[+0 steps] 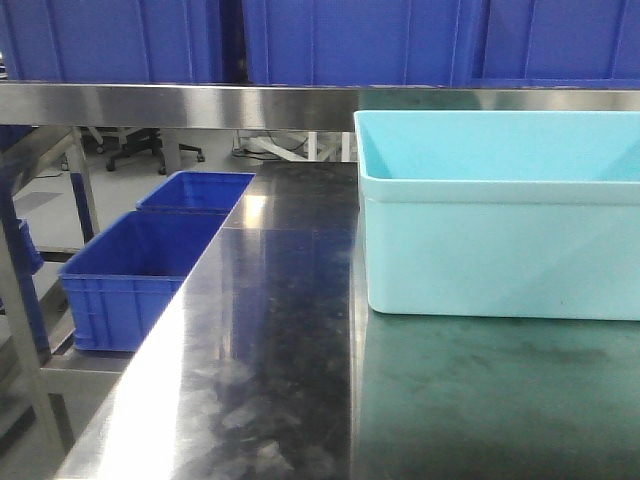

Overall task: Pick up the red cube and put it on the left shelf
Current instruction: 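Reach the right gripper down into the light-blue bin toward the red cube, then lower the open right gripper around the red cube and close it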

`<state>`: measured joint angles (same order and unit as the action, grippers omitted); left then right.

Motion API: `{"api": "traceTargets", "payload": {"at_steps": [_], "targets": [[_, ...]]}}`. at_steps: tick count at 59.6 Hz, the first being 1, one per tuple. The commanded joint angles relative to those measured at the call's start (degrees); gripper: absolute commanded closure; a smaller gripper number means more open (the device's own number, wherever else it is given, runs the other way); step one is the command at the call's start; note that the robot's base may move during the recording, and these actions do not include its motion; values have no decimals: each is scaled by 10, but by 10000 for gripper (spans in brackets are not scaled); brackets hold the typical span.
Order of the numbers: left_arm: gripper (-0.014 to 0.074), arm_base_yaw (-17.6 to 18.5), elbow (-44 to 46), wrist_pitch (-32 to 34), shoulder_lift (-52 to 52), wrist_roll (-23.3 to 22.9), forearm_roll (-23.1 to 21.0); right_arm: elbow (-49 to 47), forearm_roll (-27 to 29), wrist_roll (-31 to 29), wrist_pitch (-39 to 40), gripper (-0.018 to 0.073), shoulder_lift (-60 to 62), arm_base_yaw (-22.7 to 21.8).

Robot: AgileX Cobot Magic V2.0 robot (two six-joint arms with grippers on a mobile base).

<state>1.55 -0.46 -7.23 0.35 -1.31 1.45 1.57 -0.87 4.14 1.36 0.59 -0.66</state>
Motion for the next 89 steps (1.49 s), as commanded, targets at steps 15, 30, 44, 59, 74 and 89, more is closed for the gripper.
{"api": "traceTargets", "payload": {"at_steps": [15, 30, 44, 59, 74, 89], "targets": [[495, -1, -14, 50, 9, -1, -1, -68, 0, 44, 58, 511, -106, -2], [495, -1, -14, 50, 9, -1, -1, -224, 0, 44, 58, 511, -321, 0], [495, -1, -14, 50, 9, -1, -1, -388, 0, 44, 18, 511, -495, 9], [495, -1, -14, 50, 9, -1, -1, -563, 17, 44, -173, 511, -651, 61], [495, -1, -14, 50, 9, -1, -1, -677, 18, 43, -299, 511, -762, 81], [495, -1, -14, 50, 9, -1, -1, -699, 18, 43, -328, 412, -804, 81]]}}
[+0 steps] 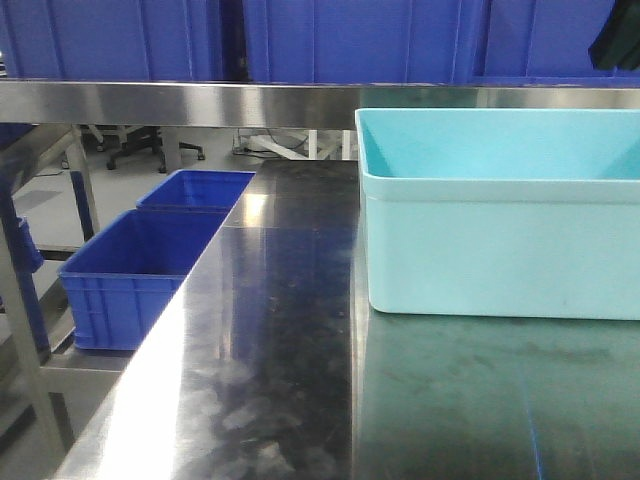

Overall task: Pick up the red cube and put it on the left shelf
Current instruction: 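Lower the open right gripper around the red cube and close it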

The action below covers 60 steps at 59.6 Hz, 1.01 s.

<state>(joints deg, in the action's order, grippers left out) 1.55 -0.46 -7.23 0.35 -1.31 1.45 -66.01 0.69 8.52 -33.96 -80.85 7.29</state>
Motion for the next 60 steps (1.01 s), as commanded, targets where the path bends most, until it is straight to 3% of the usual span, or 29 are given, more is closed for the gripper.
{"api": "traceTargets", "payload": {"at_steps": [1, 6, 8, 13, 23, 60], "targets": [[495, -1, -14, 50, 9, -1, -1, -23, 2, -1, 25, 382, 10, 1], [495, -1, -14, 50, 9, -1, -1, -23, 2, -1, 25, 181, 5, 1], [495, -1, -14, 50, 9, -1, -1, -23, 2, -1, 24, 55, 3, 1], [495, -1, -14, 50, 9, -1, -1, -23, 2, -1, 23, -83, -1, 1], [495, -1, -14, 50, 9, -1, -1, -24, 2, -1, 20, -35, -19, 1], [495, -1, -14, 50, 9, -1, -1, -24, 2, -1, 7, -34, -91, 1]]}}
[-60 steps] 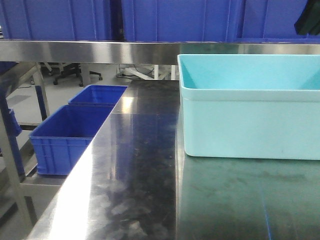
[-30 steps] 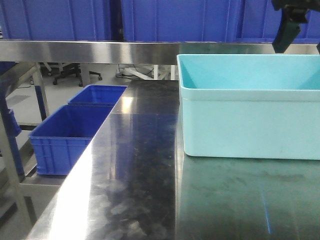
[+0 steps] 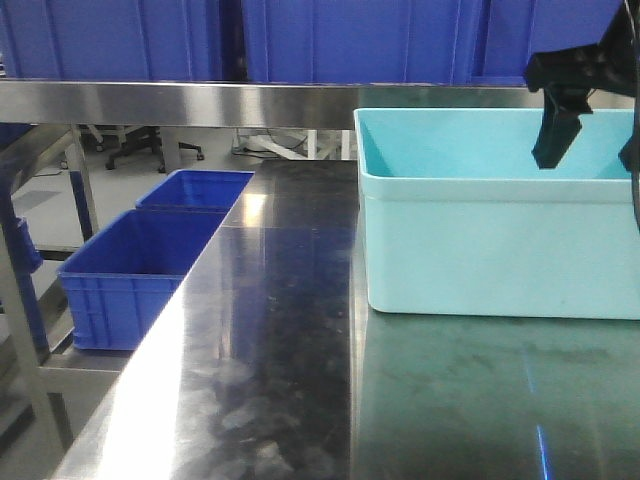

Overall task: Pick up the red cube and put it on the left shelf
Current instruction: 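Lower the open right gripper around the red cube and close it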

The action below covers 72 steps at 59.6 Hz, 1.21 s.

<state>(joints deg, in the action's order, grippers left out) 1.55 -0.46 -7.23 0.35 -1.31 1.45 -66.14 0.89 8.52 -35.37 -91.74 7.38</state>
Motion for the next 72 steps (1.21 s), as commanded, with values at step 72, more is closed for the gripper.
{"api": "traceTargets", "payload": {"at_steps": [72], "targets": [[495, -1, -14, 50, 9, -1, -1, -22, -1, -1, 33, -34, -52, -2]]}}
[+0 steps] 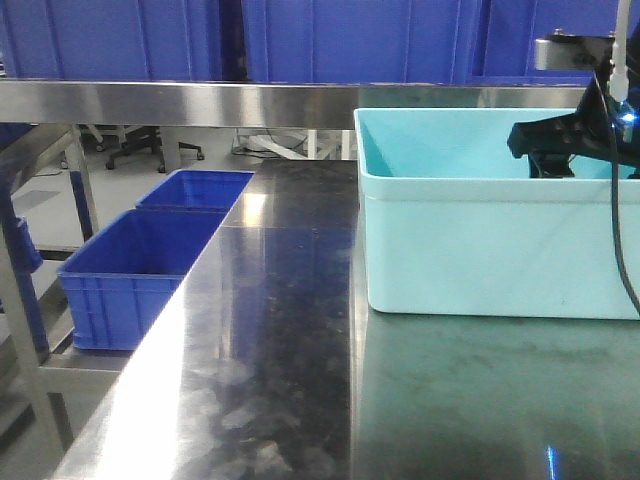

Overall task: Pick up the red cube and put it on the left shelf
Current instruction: 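Lower the open right gripper around the red cube and close it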

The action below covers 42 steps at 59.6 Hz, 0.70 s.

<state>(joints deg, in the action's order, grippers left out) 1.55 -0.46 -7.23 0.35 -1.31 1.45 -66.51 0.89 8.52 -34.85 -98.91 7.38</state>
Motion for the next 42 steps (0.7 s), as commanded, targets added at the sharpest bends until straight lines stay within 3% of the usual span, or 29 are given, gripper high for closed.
{"api": "traceTargets", "payload": {"at_steps": [1, 10, 15, 18, 29, 42], "targets": [[495, -1, -14, 50, 9, -1, -1, -19, -1, -1, 29, -34, 19, -2], [495, -1, -14, 50, 9, -1, -1, -19, -1, -1, 30, -18, 14, -2], [495, -1, -14, 50, 9, -1, -1, -19, -1, -1, 33, 55, 14, -2], [495, -1, -14, 50, 9, -1, -1, -19, -1, -1, 34, 125, 15, -2], [495, -1, -14, 50, 9, -1, -1, -19, -1, -1, 36, 512, 32, -2], [495, -1, -14, 50, 9, -1, -1, -19, -1, -1, 79, 504, 111, 1]]}}
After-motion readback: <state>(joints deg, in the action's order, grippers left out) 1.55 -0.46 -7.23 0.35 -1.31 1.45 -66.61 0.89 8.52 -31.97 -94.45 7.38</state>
